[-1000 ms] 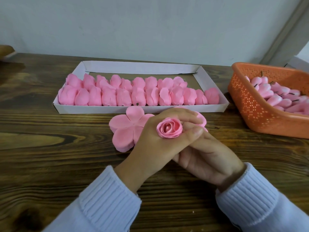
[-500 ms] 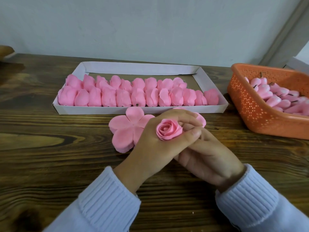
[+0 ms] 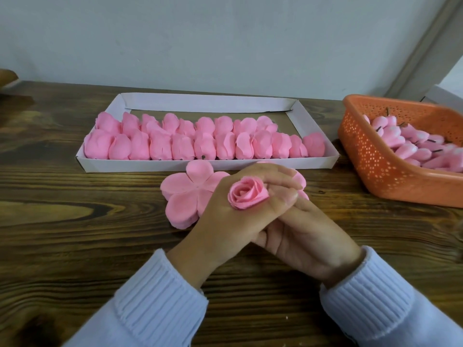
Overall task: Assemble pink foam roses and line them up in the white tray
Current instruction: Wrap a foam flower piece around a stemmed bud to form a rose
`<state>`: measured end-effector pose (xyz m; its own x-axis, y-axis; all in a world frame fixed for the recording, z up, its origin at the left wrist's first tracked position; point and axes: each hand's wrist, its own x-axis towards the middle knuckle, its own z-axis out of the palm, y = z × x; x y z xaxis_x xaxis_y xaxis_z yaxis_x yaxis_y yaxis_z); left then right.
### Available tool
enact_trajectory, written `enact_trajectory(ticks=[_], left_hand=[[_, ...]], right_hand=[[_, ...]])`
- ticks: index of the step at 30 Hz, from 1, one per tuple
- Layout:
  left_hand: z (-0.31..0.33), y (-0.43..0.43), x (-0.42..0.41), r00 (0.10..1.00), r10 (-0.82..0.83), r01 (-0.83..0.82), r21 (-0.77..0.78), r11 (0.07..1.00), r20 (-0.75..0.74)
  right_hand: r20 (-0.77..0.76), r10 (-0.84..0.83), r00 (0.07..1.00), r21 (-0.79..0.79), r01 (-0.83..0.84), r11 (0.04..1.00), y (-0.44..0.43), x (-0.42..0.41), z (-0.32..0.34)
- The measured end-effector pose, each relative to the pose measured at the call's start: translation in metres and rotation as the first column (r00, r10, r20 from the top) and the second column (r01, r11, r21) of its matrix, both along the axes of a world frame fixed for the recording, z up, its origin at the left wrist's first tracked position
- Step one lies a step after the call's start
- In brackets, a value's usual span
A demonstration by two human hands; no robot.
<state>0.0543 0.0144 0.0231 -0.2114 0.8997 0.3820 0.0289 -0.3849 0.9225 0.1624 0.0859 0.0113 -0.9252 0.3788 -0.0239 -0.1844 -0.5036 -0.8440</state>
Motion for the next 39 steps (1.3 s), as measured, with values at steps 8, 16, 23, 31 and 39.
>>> enact_trajectory(ticks=[8,16,23,31,39], left_hand=[[-0.0046,0.0027,-0.003,0.998,0.051,-0.051,-0.004,0.999,-0.028],[-0.002,0.0003,0.0,1.0,-0.008,0.008,0.001,1.0,0.015],[-0.0009,0.0014,0.0013,0.997,0.041,-0.038,0.042,0.998,-0.072],[-0.0029,0.0019,0.002,1.0,0.007,-0.007,0.003,1.0,-0.004],[-0.0046,0.0026,0.0006,0.998,0.056,-0.056,-0.01,0.998,0.013]], right_hand=[[-0.131,0.073,0.989,-0.063,-0.082,0.995,0.0047,0.0007,-0.0013],[0.086,-0.012,0.996,0.012,0.011,1.0,-0.0009,-0.0006,-0.0011],[-0.096,0.043,0.994,-0.025,-0.045,0.999,0.0021,0.0017,-0.0006],[0.083,-0.009,0.997,-0.008,0.01,1.0,0.0032,0.0004,-0.0042],[-0.124,0.05,0.991,-0.115,-0.064,0.991,0.0049,0.0011,-0.0014]])
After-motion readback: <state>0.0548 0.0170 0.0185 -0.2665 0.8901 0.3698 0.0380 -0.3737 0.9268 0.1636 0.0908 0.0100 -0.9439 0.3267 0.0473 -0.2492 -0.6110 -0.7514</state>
